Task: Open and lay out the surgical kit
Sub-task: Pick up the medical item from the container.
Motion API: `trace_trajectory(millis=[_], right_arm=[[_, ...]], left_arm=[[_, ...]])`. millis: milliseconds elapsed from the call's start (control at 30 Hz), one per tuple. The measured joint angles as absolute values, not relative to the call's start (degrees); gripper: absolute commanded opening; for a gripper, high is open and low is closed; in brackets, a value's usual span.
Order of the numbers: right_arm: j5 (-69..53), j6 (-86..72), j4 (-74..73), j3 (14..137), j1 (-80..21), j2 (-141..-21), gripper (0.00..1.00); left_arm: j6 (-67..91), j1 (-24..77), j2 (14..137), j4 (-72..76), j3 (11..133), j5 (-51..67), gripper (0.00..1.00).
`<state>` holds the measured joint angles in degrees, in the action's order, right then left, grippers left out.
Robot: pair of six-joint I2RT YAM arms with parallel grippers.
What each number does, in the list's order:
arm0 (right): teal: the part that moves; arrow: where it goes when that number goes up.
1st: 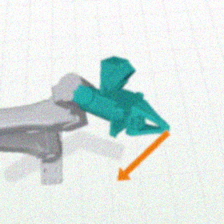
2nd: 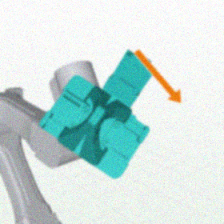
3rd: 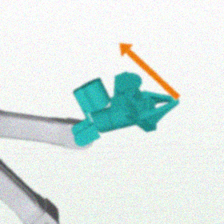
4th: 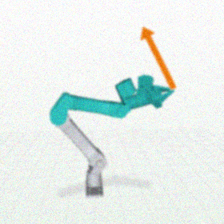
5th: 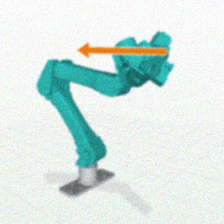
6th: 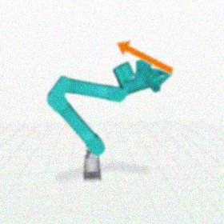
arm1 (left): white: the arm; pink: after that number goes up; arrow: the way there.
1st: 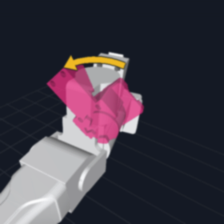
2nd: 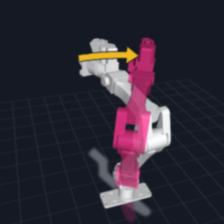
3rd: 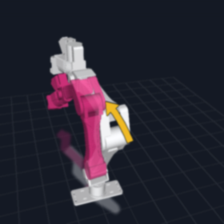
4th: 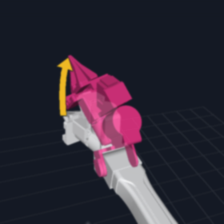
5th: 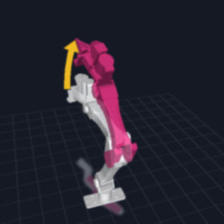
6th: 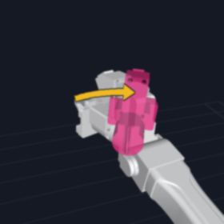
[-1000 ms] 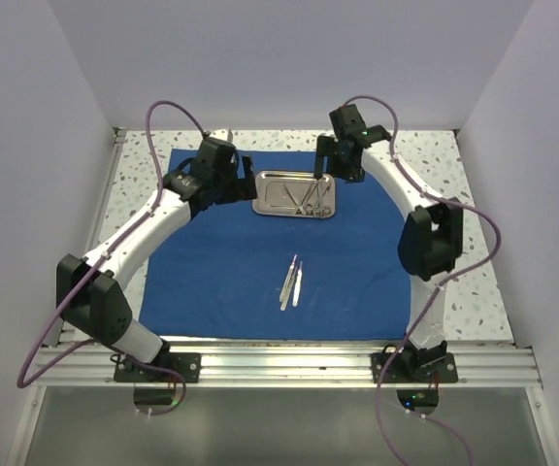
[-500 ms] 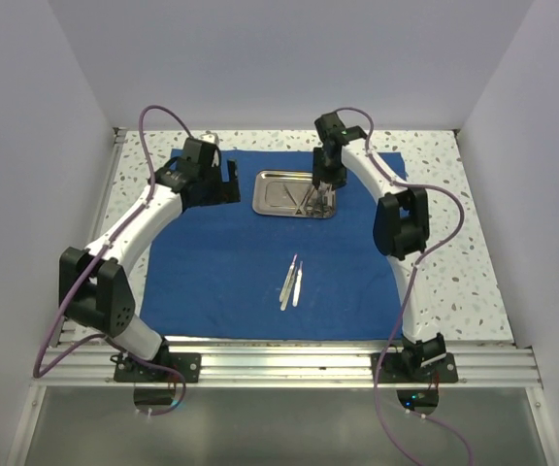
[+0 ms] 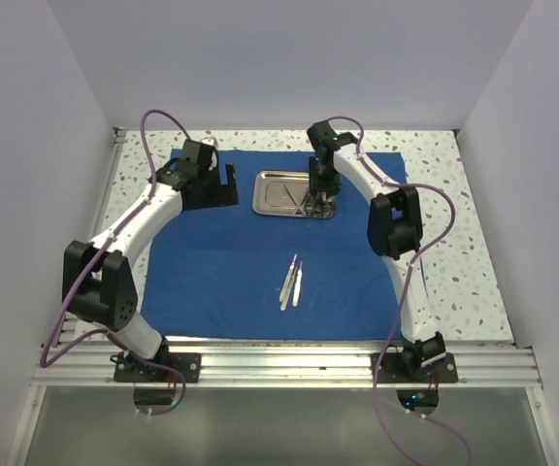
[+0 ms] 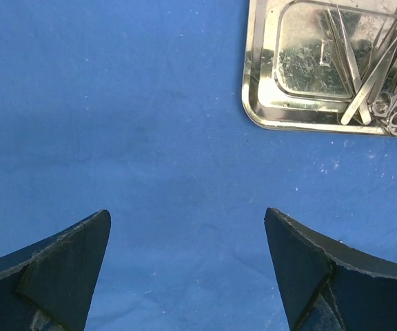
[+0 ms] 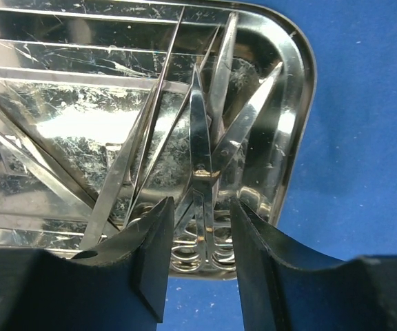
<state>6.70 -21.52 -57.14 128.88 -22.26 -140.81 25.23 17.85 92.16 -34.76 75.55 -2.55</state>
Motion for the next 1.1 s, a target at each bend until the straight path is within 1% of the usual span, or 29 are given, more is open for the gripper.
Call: trace_trajectory(millis=[100,200,300,333,500,700,933,1100], right_arm=[[6.87,-21.47,-57.19,128.88,-22.5,-141.56,0.39],[6.83,-21.43,-57.1,128.9,-22.68,-142.23,0.32],[7.29,-21.34,-57.1,128.9,-22.83,-142.23,0.23],[7.55,-21.39,-57.08,128.92,-22.87,-142.23,0.17],[8.16,-21.37,-57.1,128.99,-22.92,-142.23,0.06],[9.1,-21.32,-57.41,129.01,-22.98,-142.12,0.01],[9.96,-21.32,-58.89,129.05,-22.96,-141.18,0.01],[10.2,-21.34,-59.53,129.05,-22.96,-137.73,0.0]], left_arm=[[24.84,17.65,92.53,-34.59,75.5,-2.09,0.96],[24.69,17.61,92.99,-34.37,75.46,-1.76,0.96],[24.45,17.58,93.1,-34.37,75.33,-1.63,0.96],[24.43,17.54,93.1,-34.35,75.31,-1.58,0.96],[24.38,17.19,93.12,-34.35,75.29,-1.48,0.96],[24.38,17.12,93.17,-34.06,75.29,-1.3,0.95],[24.38,17.12,93.43,-33.95,75.26,-1.04,0.94],[24.38,17.1,93.43,-33.98,75.18,-0.99,0.95]])
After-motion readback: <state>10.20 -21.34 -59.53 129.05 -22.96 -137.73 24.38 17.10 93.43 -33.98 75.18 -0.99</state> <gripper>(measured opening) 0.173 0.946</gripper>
